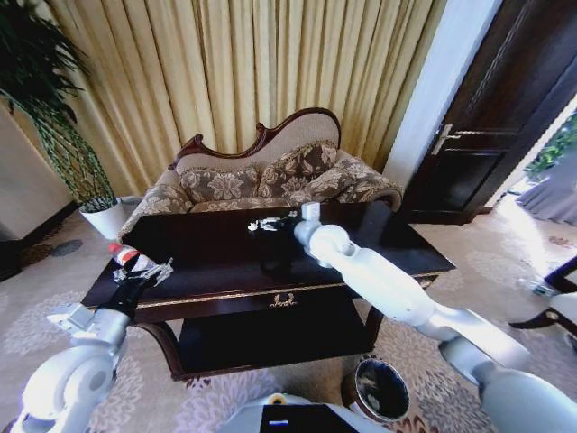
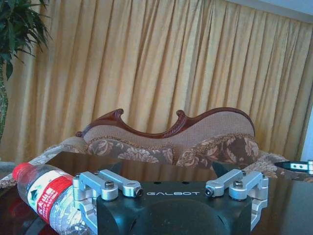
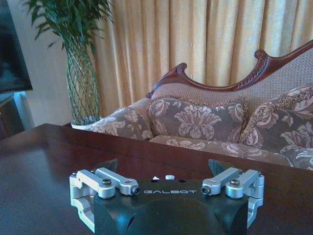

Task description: Move to the front of the table and place the trash on the table into the trash bin.

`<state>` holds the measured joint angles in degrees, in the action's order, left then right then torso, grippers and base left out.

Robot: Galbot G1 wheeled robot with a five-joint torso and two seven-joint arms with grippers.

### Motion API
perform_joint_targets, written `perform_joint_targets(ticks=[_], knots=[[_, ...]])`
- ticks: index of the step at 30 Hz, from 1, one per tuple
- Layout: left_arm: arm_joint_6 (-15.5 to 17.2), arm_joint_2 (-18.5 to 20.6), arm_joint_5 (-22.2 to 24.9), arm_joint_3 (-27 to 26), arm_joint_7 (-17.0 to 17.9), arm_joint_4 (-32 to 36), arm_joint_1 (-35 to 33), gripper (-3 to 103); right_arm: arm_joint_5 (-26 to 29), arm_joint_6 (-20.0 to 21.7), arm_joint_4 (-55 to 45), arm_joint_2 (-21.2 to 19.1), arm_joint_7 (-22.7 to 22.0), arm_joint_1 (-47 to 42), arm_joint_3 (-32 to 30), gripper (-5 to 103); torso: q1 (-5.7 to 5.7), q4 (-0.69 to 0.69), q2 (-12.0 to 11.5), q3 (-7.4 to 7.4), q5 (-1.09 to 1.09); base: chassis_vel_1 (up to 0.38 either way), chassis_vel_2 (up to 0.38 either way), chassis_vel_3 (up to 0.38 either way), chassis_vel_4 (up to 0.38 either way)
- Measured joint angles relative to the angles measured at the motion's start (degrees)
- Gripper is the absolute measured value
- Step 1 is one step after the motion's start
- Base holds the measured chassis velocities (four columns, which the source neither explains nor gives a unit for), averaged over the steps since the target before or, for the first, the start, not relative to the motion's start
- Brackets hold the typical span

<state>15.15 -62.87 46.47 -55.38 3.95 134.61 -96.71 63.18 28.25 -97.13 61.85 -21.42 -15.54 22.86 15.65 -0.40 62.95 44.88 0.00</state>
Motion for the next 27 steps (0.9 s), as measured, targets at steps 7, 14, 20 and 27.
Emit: perform_joint_targets(ticks=[7,14,20,27], knots=[[-0.1,-0.2,0.0,0.1,-0.1,-0.4,0.4,100,1.0,1.6,4.6,4.7,-3.1,3.0,2.0,100,0.00,0.01,0.0,0.00,-0.01,0.000,0.000,0.000,0.000],[-0.2,-0.6,0.1,0.1,-0.2,-0.7,0.7,100,4.4,5.4,6.5,8.1,-8.7,5.0,3.7,100,0.00,0.00,0.0,-0.01,0.00,0.000,0.000,0.000,0.000],[-0.4,-1.2,0.1,-0.1,-0.8,-1.0,0.6,100,4.6,5.9,9.3,10.9,-12.5,5.2,4.4,100,0.00,0.00,0.0,0.00,0.00,0.000,0.000,0.000,0.000],[-0.6,-1.2,0.1,-0.5,-1.2,-1.7,0.8,100,5.2,7.2,11.5,13.4,-15.7,5.5,4.6,100,0.00,0.01,0.0,-0.01,0.00,0.000,0.000,0.000,0.000]])
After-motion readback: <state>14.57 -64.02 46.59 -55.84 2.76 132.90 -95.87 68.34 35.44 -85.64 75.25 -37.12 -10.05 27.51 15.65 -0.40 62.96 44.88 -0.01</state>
